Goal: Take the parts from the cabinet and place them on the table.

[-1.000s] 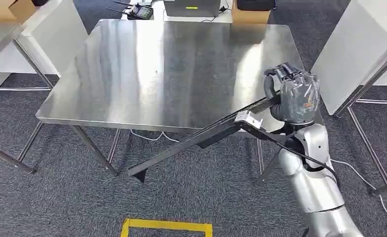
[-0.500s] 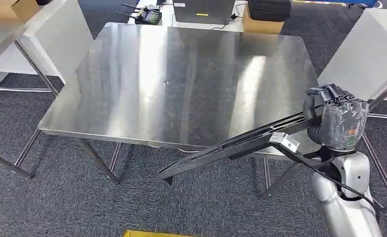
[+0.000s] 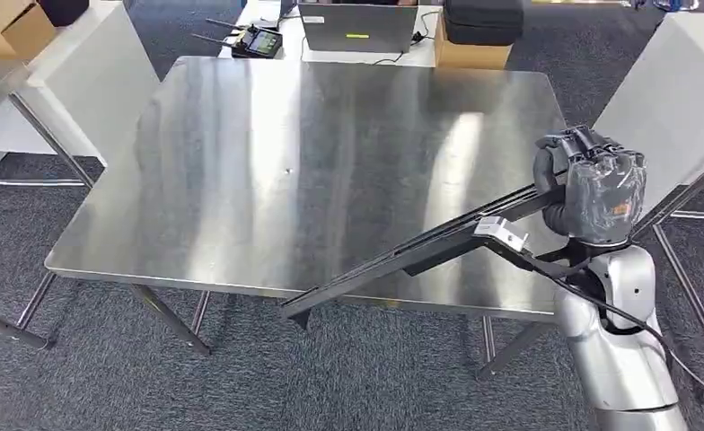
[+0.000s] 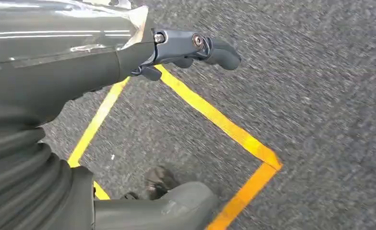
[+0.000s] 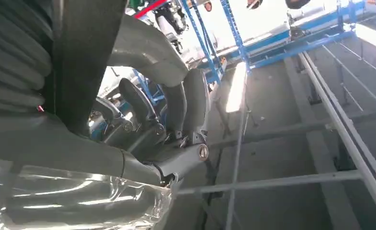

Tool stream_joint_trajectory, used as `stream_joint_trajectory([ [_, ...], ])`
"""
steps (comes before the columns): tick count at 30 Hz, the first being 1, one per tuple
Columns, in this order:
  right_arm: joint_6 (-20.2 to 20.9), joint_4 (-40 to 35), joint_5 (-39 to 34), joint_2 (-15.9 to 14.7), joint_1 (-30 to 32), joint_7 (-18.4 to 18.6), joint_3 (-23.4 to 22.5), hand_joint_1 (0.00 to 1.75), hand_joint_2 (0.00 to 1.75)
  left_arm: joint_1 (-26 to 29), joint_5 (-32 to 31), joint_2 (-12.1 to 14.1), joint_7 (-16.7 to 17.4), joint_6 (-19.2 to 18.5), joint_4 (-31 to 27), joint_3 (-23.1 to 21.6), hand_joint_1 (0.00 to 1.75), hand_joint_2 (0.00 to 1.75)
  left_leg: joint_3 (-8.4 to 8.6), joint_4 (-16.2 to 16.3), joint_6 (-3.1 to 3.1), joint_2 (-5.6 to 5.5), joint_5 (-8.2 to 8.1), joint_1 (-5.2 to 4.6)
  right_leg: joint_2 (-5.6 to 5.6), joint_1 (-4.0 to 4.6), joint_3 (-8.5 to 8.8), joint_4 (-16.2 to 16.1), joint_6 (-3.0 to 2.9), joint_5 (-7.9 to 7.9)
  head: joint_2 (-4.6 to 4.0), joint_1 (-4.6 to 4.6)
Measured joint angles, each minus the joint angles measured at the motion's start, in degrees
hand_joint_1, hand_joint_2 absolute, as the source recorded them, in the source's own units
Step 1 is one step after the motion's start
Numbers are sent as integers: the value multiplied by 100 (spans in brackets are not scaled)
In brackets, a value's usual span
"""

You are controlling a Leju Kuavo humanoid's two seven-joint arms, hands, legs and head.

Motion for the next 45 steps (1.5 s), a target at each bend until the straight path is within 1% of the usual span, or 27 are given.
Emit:
stream_joint_trajectory([
  [1, 7, 74, 6, 56, -89, 0, 41, 175, 175, 4, 24, 0, -11, 11, 0, 9, 0, 175, -14, -26, 49, 9, -58, -42, 14, 38, 81, 18, 46, -49, 0, 11],
  [2, 11, 133, 17, 98, -198, -2, 77, 175, 175, 7, 55, 0, -22, 24, 0, 9, 0, 175, 15, -29, 87, 7, -132, -54, 24, 44, 69, -20, 86, -84, 0, 4],
  [3, 22, 216, 80, 152, -294, -2, 111, 175, 175, 8, 68, -4, -35, 37, 0, 11, 0, 175, 26, -73, 142, -14, -57, -72, 29, 55, 127, -21, 122, -66, 0, 0],
  [4, 22, 304, 158, 214, -397, -2, 151, 175, 175, -2, 83, -11, -46, 39, 2, 13, 0, 175, 82, -101, 205, 4, -83, -78, 43, 83, 149, 15, 178, -38, 0, -4],
  [5, 17, 365, 230, 247, -478, 13, 177, 175, 175, -7, 90, -11, -61, 39, -2, 13, 0, 175, 209, -129, 241, -24, -70, -71, 39, 91, 189, 18, 214, -105, 0, 7],
  [6, 11, 435, 293, 284, -540, 42, 206, 175, 175, -7, 90, -15, -70, 39, -2, 13, 0, 175, 280, -143, 271, -22, -59, -69, 29, 66, 106, 175, 220, -163, 0, 9],
  [8, 4, 586, 433, 367, -689, 145, 249, 175, 175, -13, 66, -15, -107, 39, -2, 13, 0, 175, 321, -136, 319, -41, -86, -80, 26, 67, -355, 976, 195, -296, 0, 15],
  [10, -11, 703, 696, 422, -721, 297, 258, 175, 175, -9, -6, -24, -138, 76, -2, 11, 0, 175, 348, -135, 349, -75, -147, -86, 27, 72, -946, 1724, 109, -665, 0, 13],
  [11, -20, 745, 833, 435, -717, 367, 258, 175, 175, -7, -53, -31, -151, 101, -2, 9, 0, 175, 382, -135, 355, -97, -180, -91, 27, 79, -1089, 1789, 105, -756, 0, 11],
  [12, -28, 789, 1048, 441, -717, 459, 251, 175, 175, -7, -124, -35, -177, 107, -2, 0, 0, 175, 437, -135, 356, -126, -227, -106, 27, 82, -1120, 1599, 147, -685, 0, 13],
  [13, -33, 815, 1227, 441, -717, 516, 230, 175, 175, -8, -170, -37, -196, 116, -2, -7, 0, 175, 493, -135, 355, -140, -266, -127, 27, 87, -1053, 1264, 197, -479, 0, 13],
  [15, -53, 870, 1616, 411, -719, 654, 164, 175, 175, -7, -265, -48, -295, 153, -2, -44, 0, 175, 605, -138, 349, -168, -353, -161, 16, 124, -795, 265, 270, 270, 0, 13],
  [16, -100, 935, 1818, 376, -717, 706, 97, 175, 175, -10, -310, -61, -354, 168, -2, -57, 0, 175, 647, -111, 326, -186, -396, -191, 10, 151, -799, 94, 217, 492, 0, -9],
  [17, -120, 987, 1985, 360, -730, 749, 46, 175, 175, -11, -336, -61, -395, 168, -4, -65, 0, 175, 624, -120, 289, -206, -426, -191, 10, 149, -771, 81, 115, 440, 0, 24],
  [18, -138, 1023, 2239, 312, -733, 842, -5, 175, 175, -9, -378, -61, -439, 148, -4, -94, 0, 175, 624, -123, 260, -202, -429, -193, 24, 178, -699, 55, 79, 558, 0, 15],
  [19, -177, 1080, 2482, 249, -743, 964, -33, 175, 175, 0, -422, -63, -485, 111, -2, -136, 0, 175, 607, -67, 308, -199, -471, -201, 21, 94, -690, 35, 108, 636, 0, 9],
  [20, -208, 1148, 2612, 185, -749, 1129, -31, 175, 175, -2, -435, -70, -520, 43, -2, -166, 0, 175, 618, -87, 337, -190, -457, -177, 32, 114, -692, 40, 116, 621, 0, -24],
  [23, -208, 1309, 2697, -285, -793, 2008, 231, 175, 175, -11, -433, -76, -644, -223, -2, -190, 0, 175, 614, -108, 311, -185, -474, -153, 32, 140, -695, 41, 82, 596, 0, -13],
  [26, -168, 1514, 2714, -858, -953, 2839, 884, 175, 175, -10, -446, -74, -704, -334, -2, -229, 0, 175, 623, -127, 294, -169, -489, -153, 44, 139, -697, 40, 70, 587, 0, -13],
  [32, -135, 1670, 2719, -1325, -1016, 3023, 1425, 175, 175, -10, -452, -74, -710, -387, -2, -299, 0, 175, 622, -130, 270, -149, -493, -148, 67, 142, -697, 40, 64, 589, 0, -11],
  [35, -136, 1787, 2719, -1592, -1118, 3656, 1854, 175, 175, -9, -496, -74, -682, -474, -2, -310, 0, 175, 621, -130, 260, -152, -486, -148, 66, 142, -696, 40, 63, 590, 0, -11],
  [36, -142, 1894, 2719, -1704, -1198, 4057, 2116, 175, 175, -9, -509, -74, -678, -496, -2, -315, 0, 175, 622, -130, 258, -151, -485, -148, 66, 141, -695, 41, 62, 591, 0, -11],
  [38, -201, 2130, 2710, -1851, -1372, 4462, 2606, 175, 175, -10, -531, -72, -673, -520, -2, -317, 0, 175, 625, -130, 258, -140, -484, -149, 68, 139, -695, 41, 46, 603, 0, -11],
  [40, -298, 2431, 2710, -1891, -1485, 4667, 3024, 175, 175, -12, -529, -70, -654, -540, -2, -317, 0, 175, 630, -130, 258, -129, -484, -149, 77, 139, -691, 41, 46, 603, 0, -9],
  [43, -420, 2967, 2719, -1807, -1642, 4664, 3460, 175, 175, -19, -343, -70, -664, -496, 0, -317, 0, 175, 629, -130, 258, -129, -484, -152, 77, 138, -690, 41, 46, 603, 0, -11],
  [44, -431, 3123, 2721, -1760, -1661, 4638, 3547, 0, 175, -17, -284, -68, -662, -492, 0, -328, 0, 175, 625, -130, 258, -131, -484, -154, 76, 136, -690, 41, 47, 603, 0, -9],
  [45, -450, 3280, 2721, -1668, -1708, 4587, 3617, 0, 175, -13, -243, -68, -649, -485, 0, -330, 0, 175, 621, -130, 259, -130, -483, -154, 76, 136, -691, 42, 47, 603, 0, -11],
])
